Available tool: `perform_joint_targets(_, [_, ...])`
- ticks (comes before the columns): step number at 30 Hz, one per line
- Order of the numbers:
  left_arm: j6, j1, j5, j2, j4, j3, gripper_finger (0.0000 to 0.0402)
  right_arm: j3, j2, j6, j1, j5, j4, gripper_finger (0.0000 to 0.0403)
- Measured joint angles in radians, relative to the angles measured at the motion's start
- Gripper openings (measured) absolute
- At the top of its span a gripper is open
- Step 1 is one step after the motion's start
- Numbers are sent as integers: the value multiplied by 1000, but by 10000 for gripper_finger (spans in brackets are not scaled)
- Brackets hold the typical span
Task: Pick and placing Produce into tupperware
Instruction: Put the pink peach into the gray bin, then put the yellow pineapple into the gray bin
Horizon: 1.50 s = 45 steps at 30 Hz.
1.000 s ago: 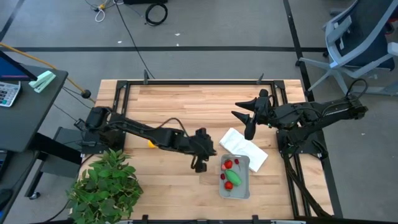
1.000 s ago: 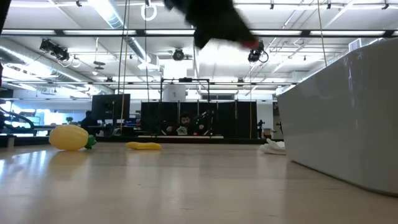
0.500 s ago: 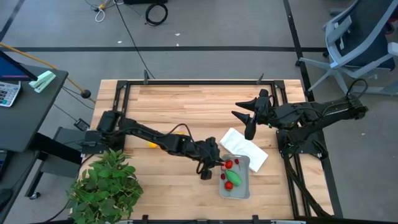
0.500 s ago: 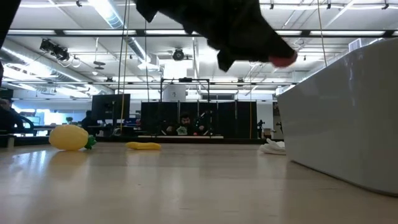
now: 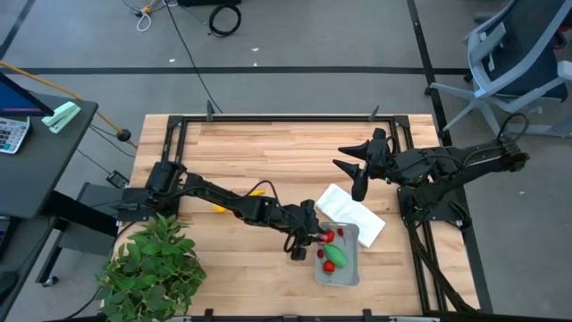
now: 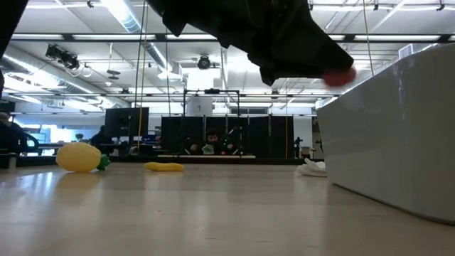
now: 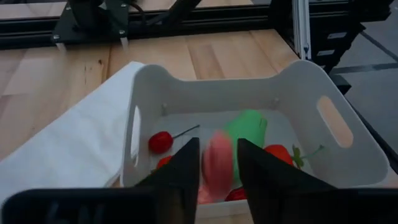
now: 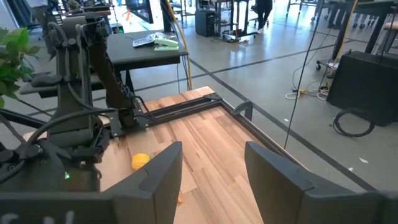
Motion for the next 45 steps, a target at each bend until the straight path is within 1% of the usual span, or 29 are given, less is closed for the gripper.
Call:
perform_joint_targets(7, [4,2,1,0,13,0,195,0,0,0,0,0,0,183])
perform_joint_targets(10, [4,2,0,-8,-17,0,217,0,0,0,0,0,0,183])
perform_joint_targets(12, [5,6,1,-27,-47,0,222,0,0,0,0,0,0,183])
perform_joint_targets(15, [24,26,-7,-81,-145,1,219,0,0,0,0,0,0,183])
perform_joint_targets(17, [19,51,-49,-120,-235,1,211,0,0,0,0,0,0,183])
perform_joint_targets(20, [19,93,-95,-196,-406,1,199,0,0,0,0,0,0,183])
perform_joint_targets(27, [12,195,-98,-404,-870,1,186,0,0,0,0,0,-1,183])
perform_joint_targets(29, [-35,219,-98,-461,-989,2,188,0,0,-1,0,0,-1,183])
perform_joint_targets(31, [-117,234,-96,-501,-1104,2,192,0,0,-1,0,0,0,183])
perform_joint_targets(36, [-284,228,-87,-546,-1438,2,200,0,0,-2,0,0,-5,183])
perform_joint_targets(38, [-333,215,-89,-546,-1509,1,201,0,0,-2,0,0,-6,183])
perform_joint_targets(40, [-356,198,-90,-545,-1531,-8,200,0,0,-2,0,0,-10,183])
perform_joint_targets(45, [-429,161,-86,-545,-1476,-98,200,0,0,-2,0,0,-9,183])
